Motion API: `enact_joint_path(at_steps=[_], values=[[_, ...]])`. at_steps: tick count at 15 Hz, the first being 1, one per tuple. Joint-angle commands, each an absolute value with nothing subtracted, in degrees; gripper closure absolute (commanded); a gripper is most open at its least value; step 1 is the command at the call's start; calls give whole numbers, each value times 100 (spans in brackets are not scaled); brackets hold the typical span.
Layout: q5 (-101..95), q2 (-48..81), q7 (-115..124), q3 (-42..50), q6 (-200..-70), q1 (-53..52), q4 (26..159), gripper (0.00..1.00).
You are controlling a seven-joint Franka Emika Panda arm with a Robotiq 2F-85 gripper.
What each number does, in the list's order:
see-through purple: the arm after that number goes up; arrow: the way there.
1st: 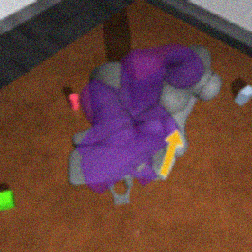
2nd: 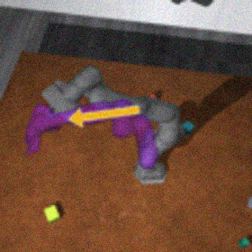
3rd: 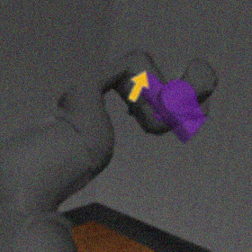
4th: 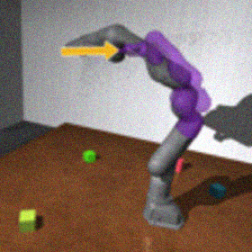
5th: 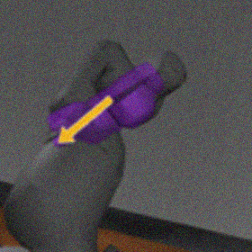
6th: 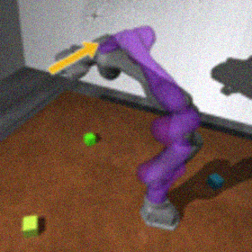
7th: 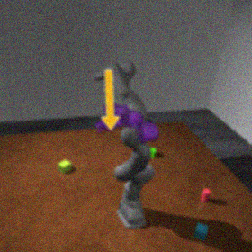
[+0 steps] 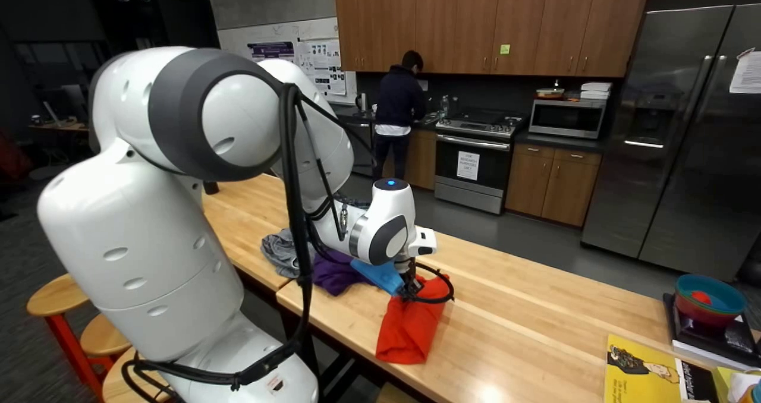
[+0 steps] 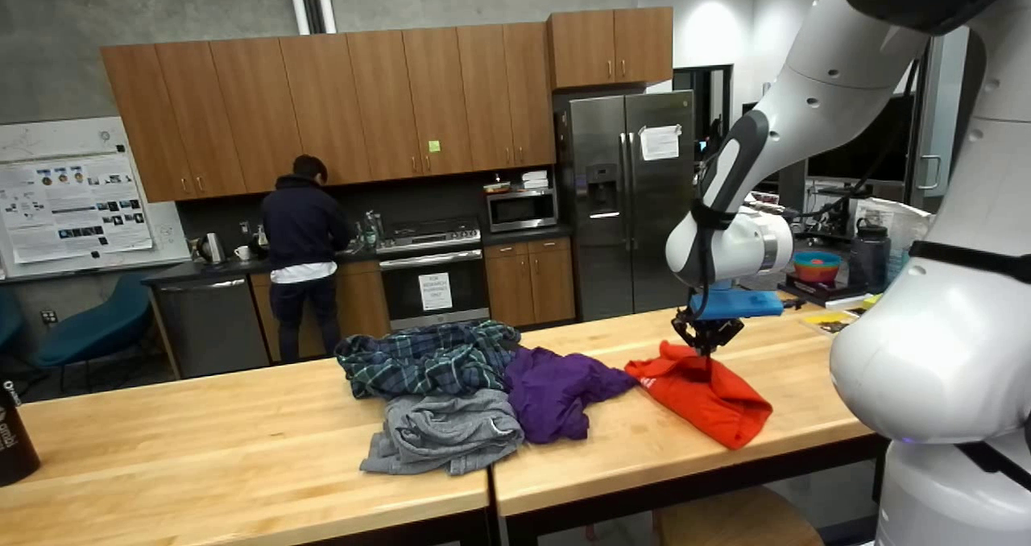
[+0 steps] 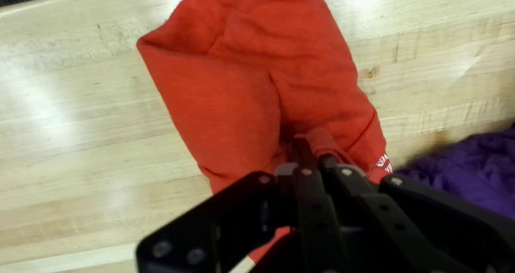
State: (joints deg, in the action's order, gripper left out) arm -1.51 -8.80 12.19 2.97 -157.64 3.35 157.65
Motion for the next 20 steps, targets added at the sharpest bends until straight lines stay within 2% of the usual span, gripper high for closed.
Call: enact_joint_path(at_steps=[1, 20], values=[[-410, -997, 1477, 97, -15589, 451, 15669, 99], [-1976, -1242, 2949, -866, -15185, 384, 15368, 99]])
